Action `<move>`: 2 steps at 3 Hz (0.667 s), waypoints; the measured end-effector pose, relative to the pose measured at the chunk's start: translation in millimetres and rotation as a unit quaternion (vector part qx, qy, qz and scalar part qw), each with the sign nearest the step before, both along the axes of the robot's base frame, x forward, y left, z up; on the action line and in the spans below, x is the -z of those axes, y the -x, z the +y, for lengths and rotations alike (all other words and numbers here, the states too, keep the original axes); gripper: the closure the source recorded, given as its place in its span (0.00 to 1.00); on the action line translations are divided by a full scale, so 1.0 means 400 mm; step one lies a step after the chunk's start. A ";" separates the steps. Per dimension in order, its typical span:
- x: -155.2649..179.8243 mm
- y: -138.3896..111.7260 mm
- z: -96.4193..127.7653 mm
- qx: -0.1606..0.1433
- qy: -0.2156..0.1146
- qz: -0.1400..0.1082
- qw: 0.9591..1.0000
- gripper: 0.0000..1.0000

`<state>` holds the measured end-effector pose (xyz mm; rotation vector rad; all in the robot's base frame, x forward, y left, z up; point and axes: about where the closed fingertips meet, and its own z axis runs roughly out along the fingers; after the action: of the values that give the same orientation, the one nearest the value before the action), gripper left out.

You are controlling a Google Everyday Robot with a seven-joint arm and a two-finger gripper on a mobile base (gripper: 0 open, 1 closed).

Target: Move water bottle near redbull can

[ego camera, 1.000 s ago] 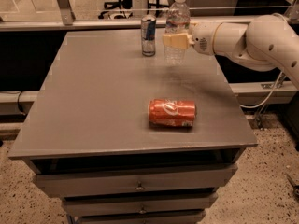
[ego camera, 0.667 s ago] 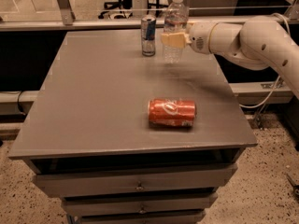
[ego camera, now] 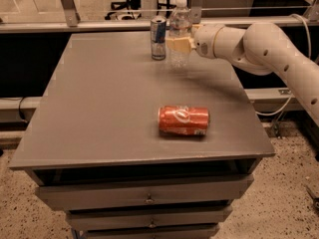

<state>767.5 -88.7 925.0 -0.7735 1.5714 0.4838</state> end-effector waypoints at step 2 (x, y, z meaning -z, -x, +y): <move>0.027 -0.055 0.029 0.005 0.009 -0.011 1.000 0.62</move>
Offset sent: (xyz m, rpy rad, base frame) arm 0.0337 0.0127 -0.0189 -0.0215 -0.0333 -0.0267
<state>789.4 -77.2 914.1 -0.7825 1.5602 0.4524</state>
